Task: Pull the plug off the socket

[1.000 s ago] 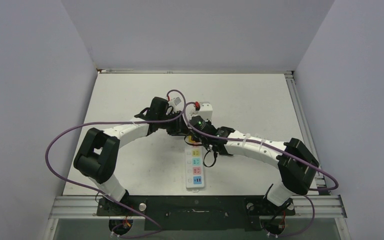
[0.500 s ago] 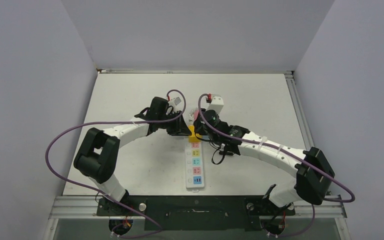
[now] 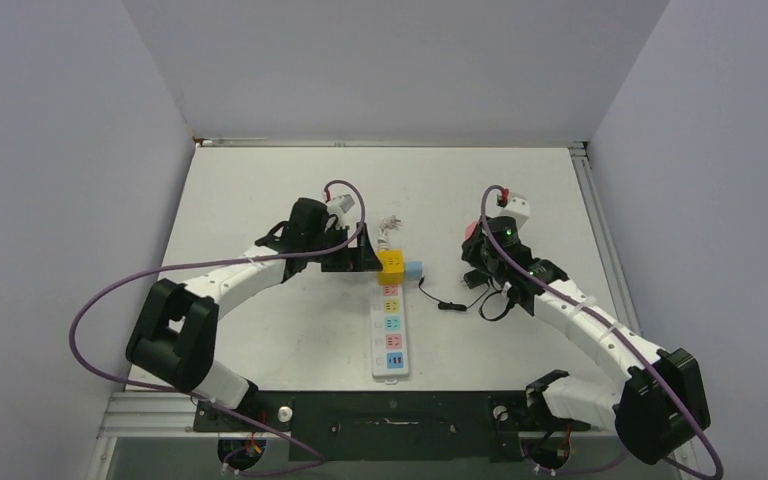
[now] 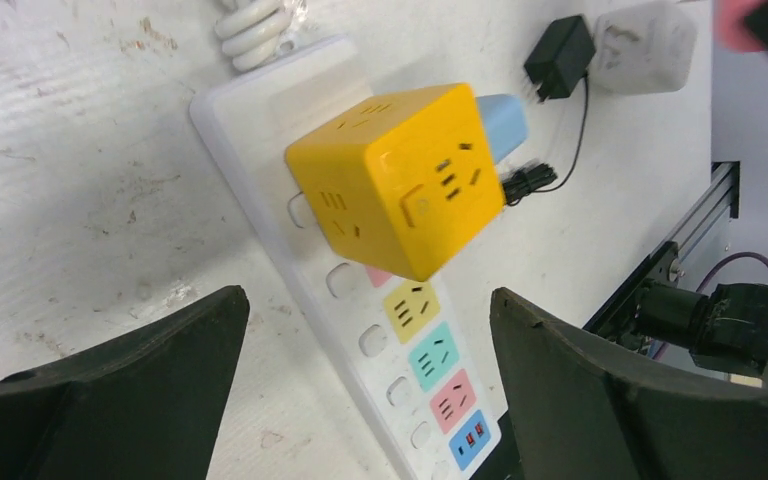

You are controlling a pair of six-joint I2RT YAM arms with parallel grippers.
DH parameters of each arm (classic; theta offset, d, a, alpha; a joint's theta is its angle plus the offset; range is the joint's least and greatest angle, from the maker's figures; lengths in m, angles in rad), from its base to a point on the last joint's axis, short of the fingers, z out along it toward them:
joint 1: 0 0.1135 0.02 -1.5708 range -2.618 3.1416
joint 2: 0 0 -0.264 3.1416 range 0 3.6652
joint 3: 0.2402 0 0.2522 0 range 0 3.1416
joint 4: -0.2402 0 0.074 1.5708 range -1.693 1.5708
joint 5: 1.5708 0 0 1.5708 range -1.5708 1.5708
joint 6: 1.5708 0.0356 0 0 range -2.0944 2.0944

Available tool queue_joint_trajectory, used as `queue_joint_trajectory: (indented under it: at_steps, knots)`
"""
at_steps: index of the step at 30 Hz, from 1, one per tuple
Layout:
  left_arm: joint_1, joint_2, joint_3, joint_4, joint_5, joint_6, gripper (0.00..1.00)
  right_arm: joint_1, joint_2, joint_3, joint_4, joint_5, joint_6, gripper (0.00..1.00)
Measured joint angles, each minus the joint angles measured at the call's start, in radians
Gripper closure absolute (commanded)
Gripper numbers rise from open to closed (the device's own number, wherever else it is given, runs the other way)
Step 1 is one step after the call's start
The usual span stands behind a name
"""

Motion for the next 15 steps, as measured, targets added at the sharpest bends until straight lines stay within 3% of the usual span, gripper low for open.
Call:
queue_joint_trajectory:
  at_steps: [6, 13, 15]
  knots:
    - [0.0, -0.123, -0.006, 0.018, -0.047, 0.03, 0.1, -0.111, 0.063, -0.051, 0.01, -0.203, -0.057, 0.92]
    - [0.0, -0.1, -0.006, 0.005, -0.071, 0.035, 0.09, -0.117, 0.188, -0.052, 0.056, -0.318, -0.079, 0.87]
    - [0.0, -0.089, -0.006, 0.002, -0.071, 0.035, 0.09, -0.123, 0.214, -0.052, 0.058, -0.318, -0.081, 0.81]
